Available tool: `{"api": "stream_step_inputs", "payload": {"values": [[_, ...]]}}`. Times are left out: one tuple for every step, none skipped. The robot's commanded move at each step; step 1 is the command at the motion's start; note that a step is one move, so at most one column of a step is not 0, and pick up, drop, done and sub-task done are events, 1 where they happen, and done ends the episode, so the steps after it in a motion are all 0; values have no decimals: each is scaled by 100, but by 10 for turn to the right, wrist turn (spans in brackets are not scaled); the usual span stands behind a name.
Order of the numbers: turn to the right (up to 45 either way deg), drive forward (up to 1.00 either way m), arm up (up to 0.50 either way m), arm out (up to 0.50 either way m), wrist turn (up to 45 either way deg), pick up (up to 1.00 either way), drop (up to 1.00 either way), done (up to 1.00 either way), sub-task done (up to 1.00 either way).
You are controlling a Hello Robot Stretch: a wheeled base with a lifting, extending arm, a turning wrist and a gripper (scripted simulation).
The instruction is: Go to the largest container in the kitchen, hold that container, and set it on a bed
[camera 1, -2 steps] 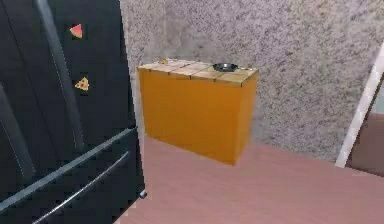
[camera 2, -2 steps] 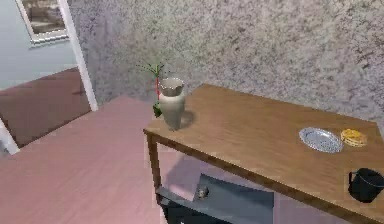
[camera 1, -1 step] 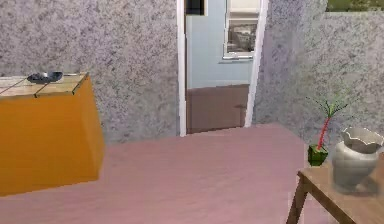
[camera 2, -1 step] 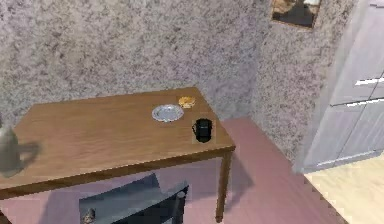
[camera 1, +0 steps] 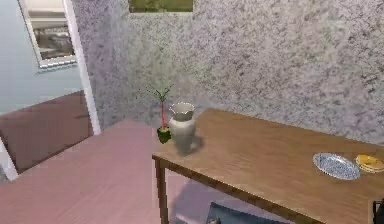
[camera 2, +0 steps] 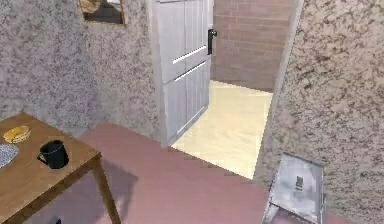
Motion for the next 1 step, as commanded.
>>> {"api": "stream_step_inputs", "payload": {"values": [[270, 0, 0, 0, 0, 0, 0, 0, 0]]}}
